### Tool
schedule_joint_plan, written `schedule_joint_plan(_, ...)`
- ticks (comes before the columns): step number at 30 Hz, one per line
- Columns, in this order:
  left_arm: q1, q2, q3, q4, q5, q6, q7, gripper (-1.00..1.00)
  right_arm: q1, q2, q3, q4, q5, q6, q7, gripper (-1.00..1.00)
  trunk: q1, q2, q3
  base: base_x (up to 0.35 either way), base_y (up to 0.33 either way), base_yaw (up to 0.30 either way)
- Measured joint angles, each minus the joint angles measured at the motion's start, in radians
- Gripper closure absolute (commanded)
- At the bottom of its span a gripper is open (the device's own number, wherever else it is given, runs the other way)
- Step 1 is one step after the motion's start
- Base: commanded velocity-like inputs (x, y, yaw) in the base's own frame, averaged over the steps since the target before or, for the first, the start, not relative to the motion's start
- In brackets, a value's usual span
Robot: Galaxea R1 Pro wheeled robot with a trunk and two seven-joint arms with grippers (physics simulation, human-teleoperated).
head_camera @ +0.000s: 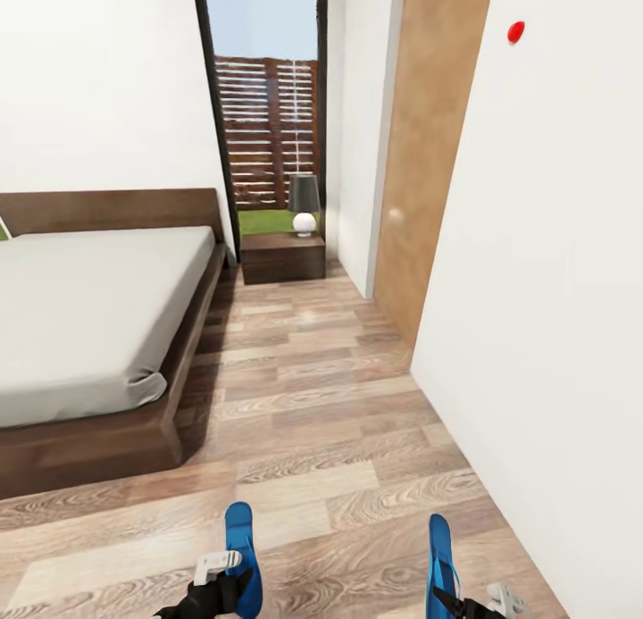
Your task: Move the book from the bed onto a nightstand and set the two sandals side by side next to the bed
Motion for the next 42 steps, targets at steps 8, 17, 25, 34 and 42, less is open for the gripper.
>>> schedule_joint_plan(8, 0.0, 0.0, 0.0, 0.0, 0.001, 0.0, 0.001, 1.0, 0.0, 0.0, 0.0, 0.0, 0.0, 0.0, 0.0, 1.0, 0.0, 0.0, 0.0, 0.324, -0.077, 0.0)
schedule_joint_plan(17, 0.0, -0.001, 0.0, 0.0, 0.002, 0.002, -0.001, 1.0, 0.0, 0.0, 0.0, 0.0, 0.0, 0.0, 0.0, 1.0, 0.0, 0.0, 0.0, 0.324, -0.072, 0.0)
schedule_joint_plan(25, 0.0, 0.0, 0.001, 0.0, 0.003, 0.002, -0.001, 1.0, 0.0, 0.0, 0.0, 0.0, 0.0, 0.0, 0.0, 1.0, 0.0, 0.0, 0.0, 0.328, -0.01, 0.001)
schedule_joint_plan(34, 0.0, -0.001, 0.001, 0.0, 0.003, 0.002, -0.001, 1.0, 0.0, 0.0, 0.0, 0.0, 0.0, 0.0, 0.0, 1.0, 0.0, 0.0, -0.003, 0.33, 0.0, 0.1)
schedule_joint_plan(42, 0.0, -0.001, 0.002, 0.0, 0.003, 0.002, -0.001, 1.0, 0.0, 0.0, 0.0, 0.0, 0.0, 0.0, 0.001, 1.0, 0.0, 0.0, -0.004, 0.33, 0.0, 0.006)
